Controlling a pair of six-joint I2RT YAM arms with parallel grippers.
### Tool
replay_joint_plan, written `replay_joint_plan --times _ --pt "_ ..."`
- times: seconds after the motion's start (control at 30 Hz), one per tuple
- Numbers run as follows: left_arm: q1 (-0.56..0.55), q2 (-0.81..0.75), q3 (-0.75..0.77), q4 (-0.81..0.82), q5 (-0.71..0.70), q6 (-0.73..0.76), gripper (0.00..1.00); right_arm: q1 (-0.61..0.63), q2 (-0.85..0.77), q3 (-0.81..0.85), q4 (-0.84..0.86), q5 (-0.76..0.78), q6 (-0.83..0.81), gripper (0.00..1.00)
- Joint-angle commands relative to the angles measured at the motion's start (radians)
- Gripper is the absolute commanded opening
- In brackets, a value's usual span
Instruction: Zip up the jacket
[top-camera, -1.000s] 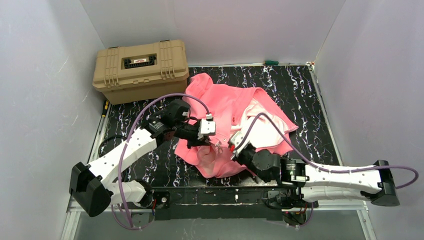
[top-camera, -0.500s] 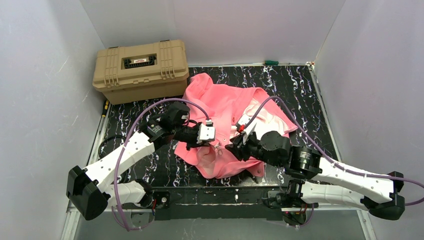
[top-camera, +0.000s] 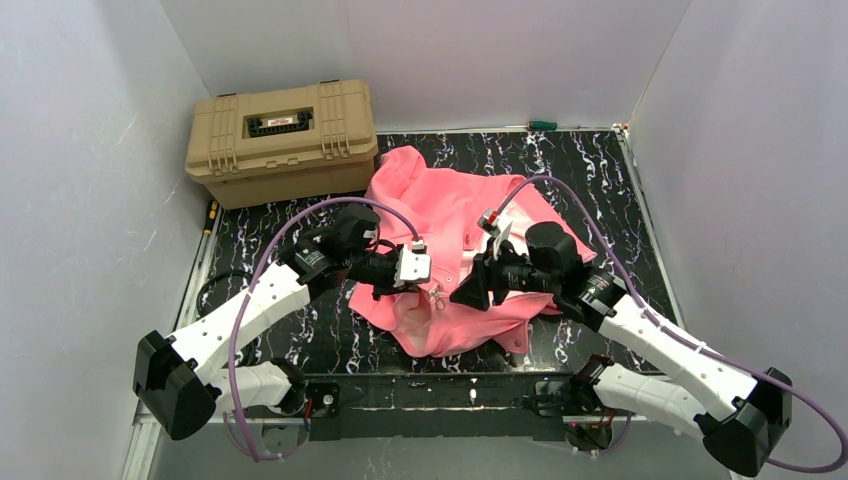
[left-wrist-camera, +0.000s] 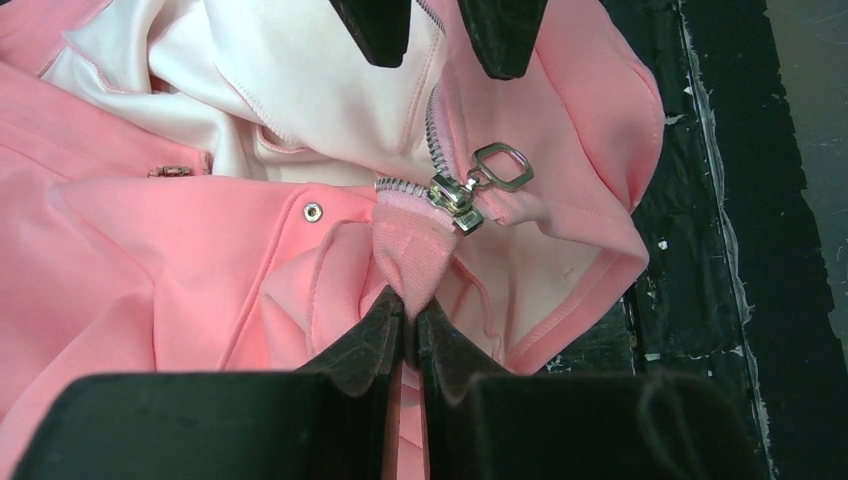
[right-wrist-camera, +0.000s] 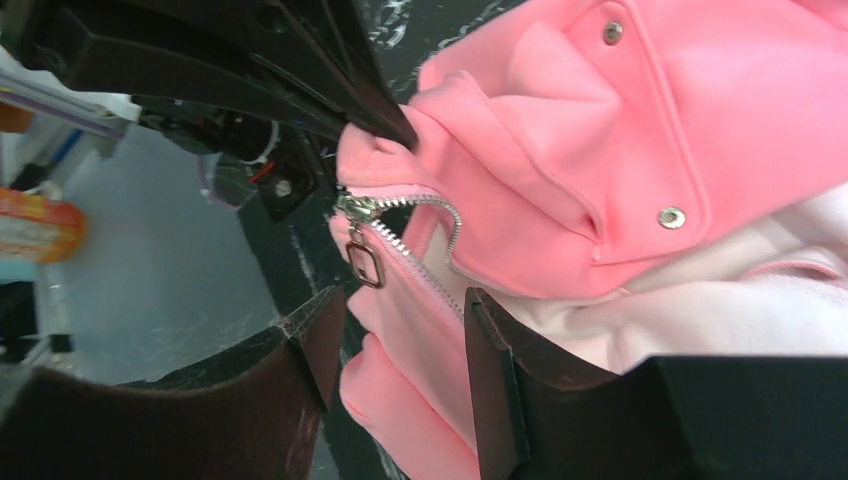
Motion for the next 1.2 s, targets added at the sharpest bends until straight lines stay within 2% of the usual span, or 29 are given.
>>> replay_joint_plan --times 0.0,0.2,0.43,1.17 --pt "-0.002 -0.018 0.011 -0.01 0.0 0.015 0.0 -0.071 0.024 0.004 0.102 -0.292 0.055 0.55" --pt "-0.002 -0.015 0.01 -0.011 -0.001 0.017 0.0 -0.104 0.005 -0.015 0.139 -0.34 0.083 0.51" --pt "-0.003 -0.013 0.009 -0.011 0.001 0.022 0.0 -0.104 0.068 -0.041 0.194 -0.411 0.105 0.46" --pt "-0.008 -0.015 0.014 -0.009 0.004 0.032 0.0 -0.104 0.18 -0.077 0.324 -0.497 0.124 0.46"
